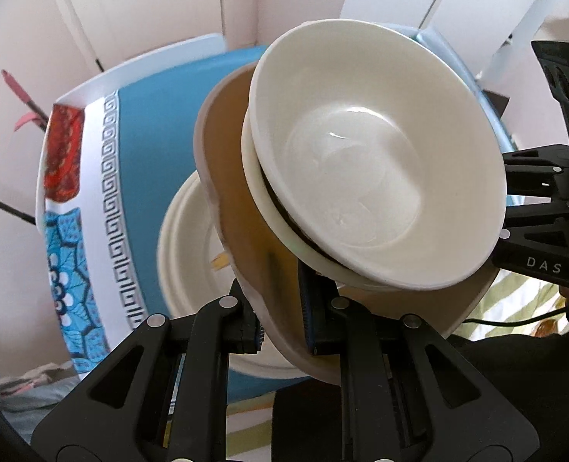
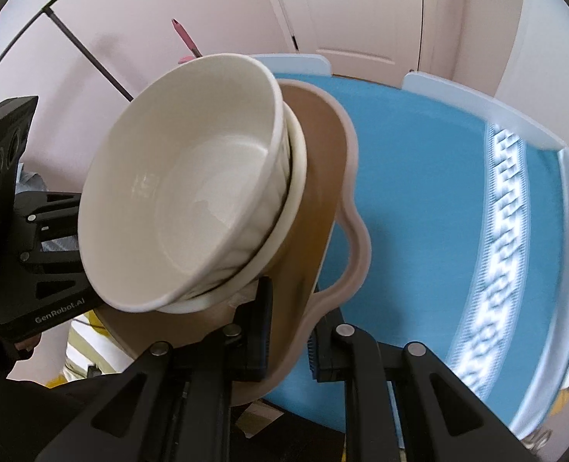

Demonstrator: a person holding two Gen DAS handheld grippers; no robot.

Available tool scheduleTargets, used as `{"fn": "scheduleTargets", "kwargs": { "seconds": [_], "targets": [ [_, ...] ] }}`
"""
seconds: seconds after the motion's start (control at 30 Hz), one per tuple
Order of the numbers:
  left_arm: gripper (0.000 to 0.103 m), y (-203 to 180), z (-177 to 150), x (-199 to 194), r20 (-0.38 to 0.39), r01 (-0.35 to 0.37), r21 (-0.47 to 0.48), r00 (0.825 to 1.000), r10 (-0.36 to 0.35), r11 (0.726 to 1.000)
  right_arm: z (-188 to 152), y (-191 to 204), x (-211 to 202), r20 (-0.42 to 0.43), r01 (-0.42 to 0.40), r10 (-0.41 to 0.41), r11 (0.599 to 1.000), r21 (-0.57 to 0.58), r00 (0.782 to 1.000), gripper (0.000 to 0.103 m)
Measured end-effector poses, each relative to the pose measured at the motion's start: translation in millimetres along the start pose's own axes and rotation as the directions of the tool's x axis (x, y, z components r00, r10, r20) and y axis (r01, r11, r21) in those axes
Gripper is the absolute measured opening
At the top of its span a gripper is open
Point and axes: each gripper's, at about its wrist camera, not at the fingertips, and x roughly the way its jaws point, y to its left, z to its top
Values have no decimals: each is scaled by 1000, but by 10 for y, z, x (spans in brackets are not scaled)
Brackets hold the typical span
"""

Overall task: Organize plates and bowls
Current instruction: 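Carry the basin with bowls over the plate stack and lower it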

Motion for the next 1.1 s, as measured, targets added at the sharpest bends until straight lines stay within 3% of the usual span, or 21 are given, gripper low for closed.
{"fn": "scheduleTargets", "kwargs": {
  "seconds": [0.27,0.67,0.9,1.1],
  "targets": [
    [12,376,-232,226,-44,8,-4,999,-8,1000,17,259,382,-13,12,-12,999,40,1000,14],
    [12,317,-283,340,-74,-9,-8,997,8,1000,-25,281,454,-26,31,-29,996,83,999,15],
    [16,331,-177,428,-187,-15,-94,982,-3,995,10,301,447,-66,35,-31,997,71,997,15],
    [24,329,-175,437,-249,41,-160,965,-81,986,101,293,466,-99,48,-41,996,69,994,15]
  ]
}}
